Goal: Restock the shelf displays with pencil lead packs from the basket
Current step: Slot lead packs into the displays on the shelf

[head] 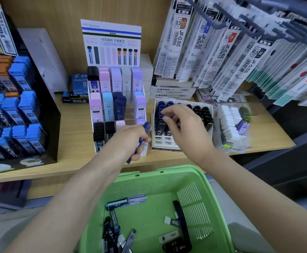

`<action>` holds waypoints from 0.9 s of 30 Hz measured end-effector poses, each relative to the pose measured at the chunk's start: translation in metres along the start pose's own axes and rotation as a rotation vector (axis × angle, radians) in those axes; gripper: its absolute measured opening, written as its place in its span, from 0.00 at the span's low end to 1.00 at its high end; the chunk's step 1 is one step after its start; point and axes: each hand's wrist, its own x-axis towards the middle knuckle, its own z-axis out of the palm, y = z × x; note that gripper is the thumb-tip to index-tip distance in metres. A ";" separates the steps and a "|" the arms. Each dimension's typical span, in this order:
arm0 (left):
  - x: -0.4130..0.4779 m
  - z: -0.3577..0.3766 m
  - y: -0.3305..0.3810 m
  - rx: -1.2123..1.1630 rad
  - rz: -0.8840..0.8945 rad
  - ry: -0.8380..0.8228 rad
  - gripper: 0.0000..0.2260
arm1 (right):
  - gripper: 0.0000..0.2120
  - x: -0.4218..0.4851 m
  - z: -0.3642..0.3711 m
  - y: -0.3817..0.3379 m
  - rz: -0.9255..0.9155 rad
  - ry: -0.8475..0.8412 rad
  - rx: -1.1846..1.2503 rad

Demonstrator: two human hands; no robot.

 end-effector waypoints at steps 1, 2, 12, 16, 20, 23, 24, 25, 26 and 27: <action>0.000 0.000 -0.001 -0.003 0.003 -0.017 0.06 | 0.06 -0.004 -0.003 -0.006 0.062 0.006 0.123; -0.002 0.001 -0.001 0.001 0.015 -0.033 0.04 | 0.07 -0.008 -0.007 -0.013 0.115 -0.003 0.223; -0.019 0.007 -0.007 0.226 0.172 -0.199 0.09 | 0.09 -0.031 -0.028 -0.022 0.335 -0.185 0.689; -0.011 0.013 -0.014 0.163 0.038 -0.282 0.17 | 0.11 -0.039 -0.035 -0.018 0.329 -0.100 0.829; -0.012 0.018 -0.019 0.191 0.112 -0.231 0.10 | 0.12 -0.047 -0.042 -0.011 0.372 -0.079 0.884; -0.013 0.023 -0.029 0.338 0.308 -0.151 0.05 | 0.09 -0.053 -0.046 -0.007 0.447 -0.084 0.932; -0.012 0.026 -0.032 0.368 0.373 -0.131 0.03 | 0.08 -0.055 -0.047 -0.007 0.478 -0.089 0.953; -0.012 0.028 -0.036 0.387 0.424 -0.115 0.02 | 0.07 -0.057 -0.047 -0.006 0.506 -0.098 0.967; -0.012 0.031 -0.040 0.400 0.463 -0.099 0.02 | 0.07 -0.058 -0.046 -0.005 0.529 -0.110 0.969; -0.012 0.035 -0.044 0.411 0.491 -0.083 0.03 | 0.06 -0.060 -0.046 -0.004 0.549 -0.123 0.961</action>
